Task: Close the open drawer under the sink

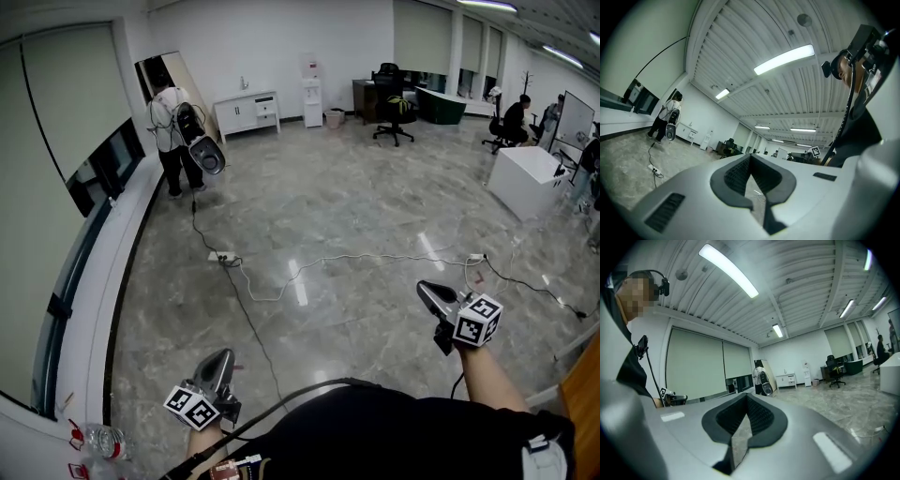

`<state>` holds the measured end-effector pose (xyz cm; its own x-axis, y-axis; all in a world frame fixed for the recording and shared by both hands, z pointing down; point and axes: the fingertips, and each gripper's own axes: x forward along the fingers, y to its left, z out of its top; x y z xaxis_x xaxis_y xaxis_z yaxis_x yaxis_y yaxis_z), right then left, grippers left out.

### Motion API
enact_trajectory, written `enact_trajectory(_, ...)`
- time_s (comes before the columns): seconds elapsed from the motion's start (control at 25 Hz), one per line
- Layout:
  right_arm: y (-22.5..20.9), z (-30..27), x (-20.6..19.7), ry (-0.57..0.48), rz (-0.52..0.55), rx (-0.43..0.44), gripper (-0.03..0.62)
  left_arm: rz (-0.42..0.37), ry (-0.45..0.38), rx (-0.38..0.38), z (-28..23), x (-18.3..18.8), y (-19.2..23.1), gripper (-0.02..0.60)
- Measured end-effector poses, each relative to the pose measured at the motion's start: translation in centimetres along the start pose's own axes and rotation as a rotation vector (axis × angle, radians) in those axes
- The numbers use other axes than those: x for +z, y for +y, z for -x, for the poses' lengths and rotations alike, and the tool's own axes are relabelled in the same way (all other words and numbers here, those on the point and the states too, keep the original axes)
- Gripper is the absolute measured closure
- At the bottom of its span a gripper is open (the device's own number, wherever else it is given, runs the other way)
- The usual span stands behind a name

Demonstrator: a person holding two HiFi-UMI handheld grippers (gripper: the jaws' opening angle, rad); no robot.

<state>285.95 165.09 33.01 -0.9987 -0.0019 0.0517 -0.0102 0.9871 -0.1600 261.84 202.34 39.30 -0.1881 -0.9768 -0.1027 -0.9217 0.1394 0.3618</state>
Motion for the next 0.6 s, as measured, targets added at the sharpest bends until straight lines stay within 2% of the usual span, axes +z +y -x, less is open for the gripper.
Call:
enact_trajectory(0.2,1.8,-2.0,0.4,-0.007,0.031,-0.010,0.592,0.008,0.021,-0.009,0.7,0.0,1.8,0.581)
enact_trajectory(0.36,2.3,-3.7,0.3,0.015,0.110,-0.008,0.592,0.014,0.021,-0.009,-0.1,0.2,3.1,0.581)
enact_trajectory(0.6,-1.0,-5.5,1.3,0.002,0.188,0.010,0.592,-0.002,0.028,0.023,-3.3,0.1,3.7,0.581)
